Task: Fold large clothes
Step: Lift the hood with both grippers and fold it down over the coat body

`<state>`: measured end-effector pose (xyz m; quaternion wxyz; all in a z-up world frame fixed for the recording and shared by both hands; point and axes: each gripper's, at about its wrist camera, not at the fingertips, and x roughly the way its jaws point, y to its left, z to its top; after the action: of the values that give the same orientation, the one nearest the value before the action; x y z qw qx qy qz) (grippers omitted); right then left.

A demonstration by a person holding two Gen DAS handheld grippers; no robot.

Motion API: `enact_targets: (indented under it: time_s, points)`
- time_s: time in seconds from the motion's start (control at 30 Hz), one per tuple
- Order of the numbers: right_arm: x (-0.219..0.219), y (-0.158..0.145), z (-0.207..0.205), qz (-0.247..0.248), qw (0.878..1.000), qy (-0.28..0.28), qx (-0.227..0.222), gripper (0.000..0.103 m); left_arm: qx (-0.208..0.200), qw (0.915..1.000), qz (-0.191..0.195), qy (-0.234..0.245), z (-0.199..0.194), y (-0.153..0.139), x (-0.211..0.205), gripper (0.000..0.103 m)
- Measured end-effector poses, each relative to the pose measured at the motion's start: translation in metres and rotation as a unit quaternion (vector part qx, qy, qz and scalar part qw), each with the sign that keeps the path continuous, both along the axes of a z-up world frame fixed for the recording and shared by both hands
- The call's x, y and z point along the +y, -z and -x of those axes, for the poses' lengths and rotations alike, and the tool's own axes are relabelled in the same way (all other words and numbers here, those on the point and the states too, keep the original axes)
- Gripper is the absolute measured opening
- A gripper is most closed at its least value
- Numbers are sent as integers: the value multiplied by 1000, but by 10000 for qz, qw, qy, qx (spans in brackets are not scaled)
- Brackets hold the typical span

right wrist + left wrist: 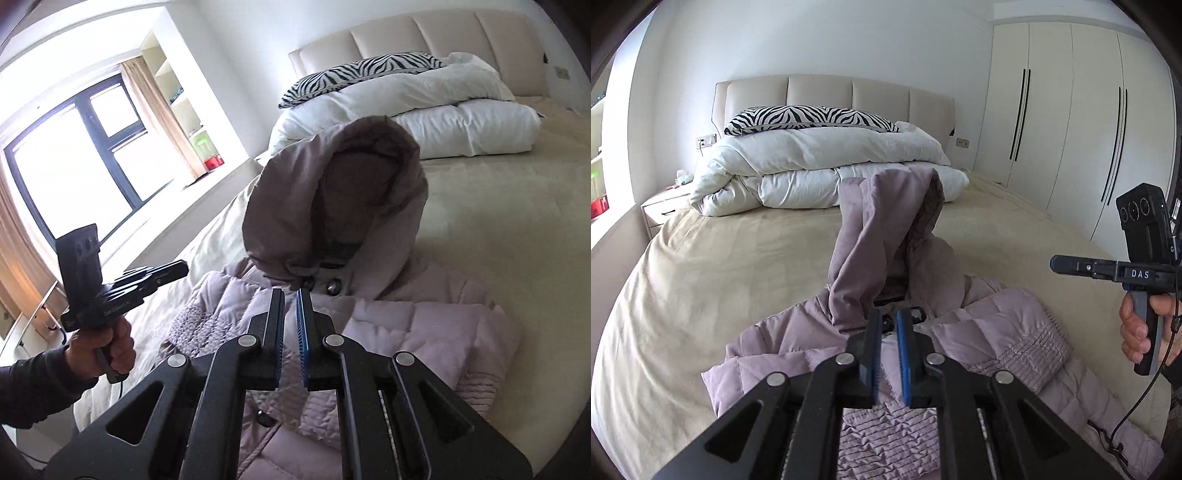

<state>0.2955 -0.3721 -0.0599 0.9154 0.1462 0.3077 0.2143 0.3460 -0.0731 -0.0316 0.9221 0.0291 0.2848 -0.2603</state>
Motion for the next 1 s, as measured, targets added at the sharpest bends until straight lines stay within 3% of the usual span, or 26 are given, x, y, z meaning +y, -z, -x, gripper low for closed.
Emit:
enact_targets:
  time_s: [0.03,0.07,0.1,0.13,0.2,0.23,0.3,0.43,0.6,0.73,0.77,0.8,0.83,0.87,0.9,1.0]
  points:
    - [-8,1,-7,-123,9998,152,16,8,-33,9999,-26,-104,-9,-5,-1,62]
    - [-17,4,-18,-287,9992,259,60,10,-86,9997,-44,-218,-21,-10,-2,76]
    - [-23,8,-31,-377,9985,355,158,23,-129,9995,-41,-274,-34,-14,-3,89]
    - [-30,13,-44,-469,9974,445,309,54,-84,9994,-74,-315,-50,-16,-4,90]
    - [-48,28,-68,-1033,9908,624,620,99,283,9984,-215,-441,-89,-12,-7,90]
    - [-58,35,-80,-1392,9852,757,653,99,461,9975,-230,-474,-109,-8,-8,90]
    - [-74,53,-111,-1671,9754,1004,1026,99,979,9931,-298,-569,-147,7,-13,90]
    - [-82,87,-185,-1620,9642,1019,1834,98,1606,9839,-244,-744,-207,38,-14,90]
    - [-83,101,-255,-1744,9608,865,1975,98,2550,9641,134,-734,-262,81,-17,90]
    - [-65,110,-308,-1143,9624,861,2307,95,2893,9542,239,-720,-290,105,-28,86]
    - [-60,112,-318,-1078,9630,811,2332,91,2907,9537,363,-674,-294,108,-29,82]
    - [-55,112,-326,-1015,9640,771,2333,78,2956,9521,433,-649,-296,112,-31,66]
    - [-51,112,-333,-899,9659,753,2309,58,3013,9505,443,-626,-298,115,-34,50]
    - [-44,110,-338,-709,9682,736,2284,48,2980,9517,445,-583,-296,114,-36,43]
    - [-37,107,-340,-520,9716,676,2206,30,2853,9562,402,-523,-292,109,-39,27]
    - [-20,84,-326,-50,9840,534,1698,12,2312,9705,554,-399,-268,81,-33,19]
